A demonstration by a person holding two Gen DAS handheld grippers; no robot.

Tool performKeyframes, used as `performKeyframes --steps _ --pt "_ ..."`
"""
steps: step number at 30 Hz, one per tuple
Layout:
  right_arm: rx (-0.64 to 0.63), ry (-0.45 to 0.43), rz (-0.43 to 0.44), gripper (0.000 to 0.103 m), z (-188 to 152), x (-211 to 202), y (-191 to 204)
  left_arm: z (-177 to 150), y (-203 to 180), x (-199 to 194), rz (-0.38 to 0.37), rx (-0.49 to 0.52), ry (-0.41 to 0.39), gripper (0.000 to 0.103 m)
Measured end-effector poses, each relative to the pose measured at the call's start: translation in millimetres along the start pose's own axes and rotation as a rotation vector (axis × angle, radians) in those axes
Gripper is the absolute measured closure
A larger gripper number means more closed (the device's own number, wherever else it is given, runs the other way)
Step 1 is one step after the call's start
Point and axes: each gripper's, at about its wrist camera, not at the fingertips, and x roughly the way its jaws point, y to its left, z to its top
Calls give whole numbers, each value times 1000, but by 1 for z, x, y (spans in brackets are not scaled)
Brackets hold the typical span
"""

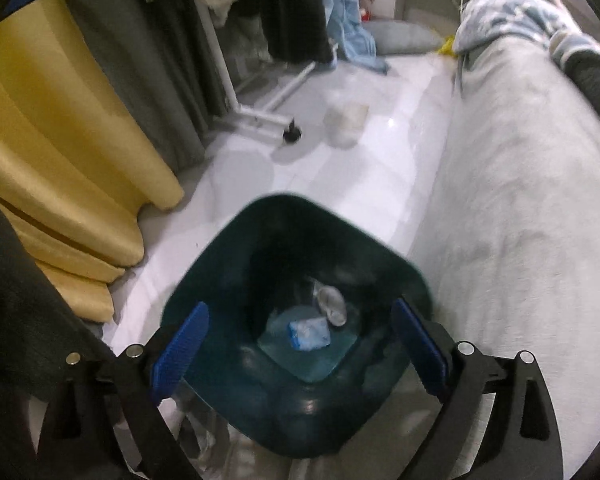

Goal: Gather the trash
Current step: 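Open the left tool over the bin while the right tool releases the wipe pack, then move both tools back to the bed toward the plastic bag and tape roll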

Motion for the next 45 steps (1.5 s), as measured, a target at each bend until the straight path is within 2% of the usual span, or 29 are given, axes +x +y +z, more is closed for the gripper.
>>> performKeyframes --steps 10,18,23,27,31,37,45 --pt "15 -183 -48 8 -4 -72 -23 15 -54 -20 -47 91 -96 7" --pt "33 -253 -112 6 -21 -109 -52 32 -81 -39 -118 110 -114 5" --pt "61 -302 -158 6 -37 -135 -77 44 -90 -44 -157 86 -130 5" --pt "71 -340 -207 5 -56 -154 -98 51 -99 -33 -167 93 -119 5" --pt "116 -355 -234 5 -75 -167 -130 61 -111 -19 -245 113 -123 5" --pt "226 -402 -265 5 -99 -192 -182 71 -142 7 -314 198 -116 5" --pt "360 -473 -302 4 -126 -223 -233 76 -170 49 -454 169 -61 5"
